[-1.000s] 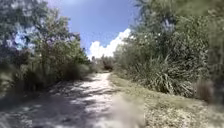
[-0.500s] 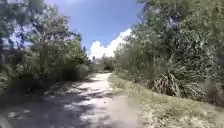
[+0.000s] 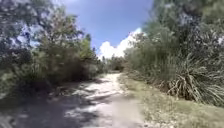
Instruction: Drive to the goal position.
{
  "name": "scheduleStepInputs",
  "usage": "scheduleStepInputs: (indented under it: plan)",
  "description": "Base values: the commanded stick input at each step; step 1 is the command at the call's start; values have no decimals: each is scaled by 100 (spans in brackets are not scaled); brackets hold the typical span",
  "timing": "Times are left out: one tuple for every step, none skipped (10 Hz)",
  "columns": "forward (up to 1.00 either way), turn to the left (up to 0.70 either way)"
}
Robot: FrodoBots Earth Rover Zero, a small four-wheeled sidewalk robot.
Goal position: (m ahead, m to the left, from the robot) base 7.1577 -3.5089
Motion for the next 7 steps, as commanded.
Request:
scheduleStepInputs:
  plan:
    - [50, 0]
    - [50, 0]
    - [50, 0]
    - [50, 0]
    - [50, 0]
    - [50, 0]
    - [50, 0]
